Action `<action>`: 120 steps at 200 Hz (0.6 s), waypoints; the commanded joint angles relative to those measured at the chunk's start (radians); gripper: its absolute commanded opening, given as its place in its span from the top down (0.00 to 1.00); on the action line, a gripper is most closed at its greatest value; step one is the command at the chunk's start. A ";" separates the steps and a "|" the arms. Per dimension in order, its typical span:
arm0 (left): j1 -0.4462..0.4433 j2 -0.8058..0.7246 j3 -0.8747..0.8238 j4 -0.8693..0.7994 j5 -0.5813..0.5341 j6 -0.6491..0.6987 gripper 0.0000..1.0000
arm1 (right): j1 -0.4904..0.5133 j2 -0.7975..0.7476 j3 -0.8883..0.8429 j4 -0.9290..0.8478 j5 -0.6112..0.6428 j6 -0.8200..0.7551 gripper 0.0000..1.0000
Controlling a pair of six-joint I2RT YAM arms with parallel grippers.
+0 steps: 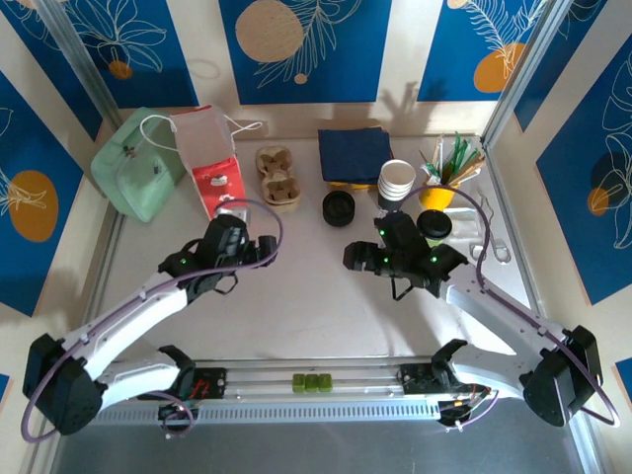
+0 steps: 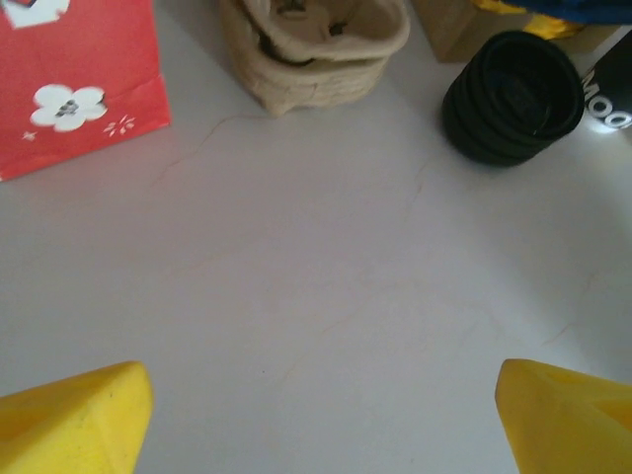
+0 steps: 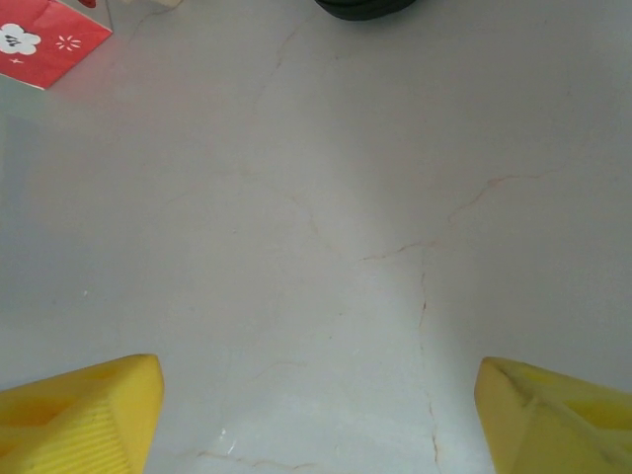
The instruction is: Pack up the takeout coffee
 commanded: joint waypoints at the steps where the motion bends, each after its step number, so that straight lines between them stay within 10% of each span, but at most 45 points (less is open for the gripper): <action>1: -0.007 0.084 0.078 0.092 0.011 -0.053 0.12 | 0.014 0.012 -0.052 0.189 0.053 -0.006 0.18; 120: 0.009 0.546 0.407 0.145 -0.210 -0.303 0.24 | 0.109 0.093 -0.223 0.568 0.082 -0.038 0.18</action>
